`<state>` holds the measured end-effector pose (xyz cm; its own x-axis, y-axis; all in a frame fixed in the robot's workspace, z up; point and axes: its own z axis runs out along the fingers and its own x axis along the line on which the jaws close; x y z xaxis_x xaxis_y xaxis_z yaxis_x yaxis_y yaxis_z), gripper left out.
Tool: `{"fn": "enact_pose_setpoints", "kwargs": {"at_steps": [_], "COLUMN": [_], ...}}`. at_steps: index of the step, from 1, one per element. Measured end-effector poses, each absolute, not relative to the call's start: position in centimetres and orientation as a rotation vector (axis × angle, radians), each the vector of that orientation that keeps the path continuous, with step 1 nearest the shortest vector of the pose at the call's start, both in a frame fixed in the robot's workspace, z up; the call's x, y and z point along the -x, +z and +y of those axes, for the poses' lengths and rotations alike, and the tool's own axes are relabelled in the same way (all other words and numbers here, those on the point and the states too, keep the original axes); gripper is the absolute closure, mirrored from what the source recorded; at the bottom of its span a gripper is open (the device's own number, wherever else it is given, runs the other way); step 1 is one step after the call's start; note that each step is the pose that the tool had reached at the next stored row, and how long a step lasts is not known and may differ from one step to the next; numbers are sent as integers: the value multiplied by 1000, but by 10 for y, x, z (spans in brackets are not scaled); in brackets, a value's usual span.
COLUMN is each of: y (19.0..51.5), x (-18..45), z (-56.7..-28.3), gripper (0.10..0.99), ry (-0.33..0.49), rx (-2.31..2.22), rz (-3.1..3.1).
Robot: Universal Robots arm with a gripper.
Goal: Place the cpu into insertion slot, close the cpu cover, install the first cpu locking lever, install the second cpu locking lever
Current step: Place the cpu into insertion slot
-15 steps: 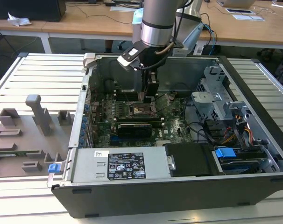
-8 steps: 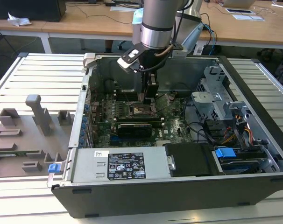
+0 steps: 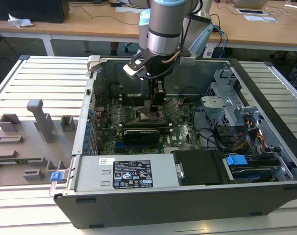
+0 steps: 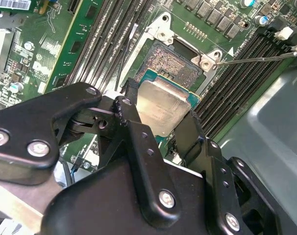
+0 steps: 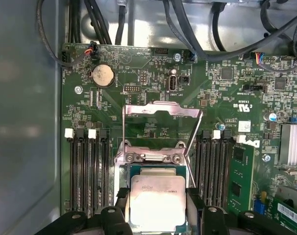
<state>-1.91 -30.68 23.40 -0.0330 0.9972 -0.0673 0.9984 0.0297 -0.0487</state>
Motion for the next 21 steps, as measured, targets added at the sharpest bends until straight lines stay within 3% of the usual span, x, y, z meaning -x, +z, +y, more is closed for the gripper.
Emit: {"fn": "enact_pose_setpoints", "kwargs": {"at_steps": [21], "y": [207], "x": [31], "z": [-308], "gripper": [545], "ry": [-126], "rx": [-2162], "rz": [2257]}}
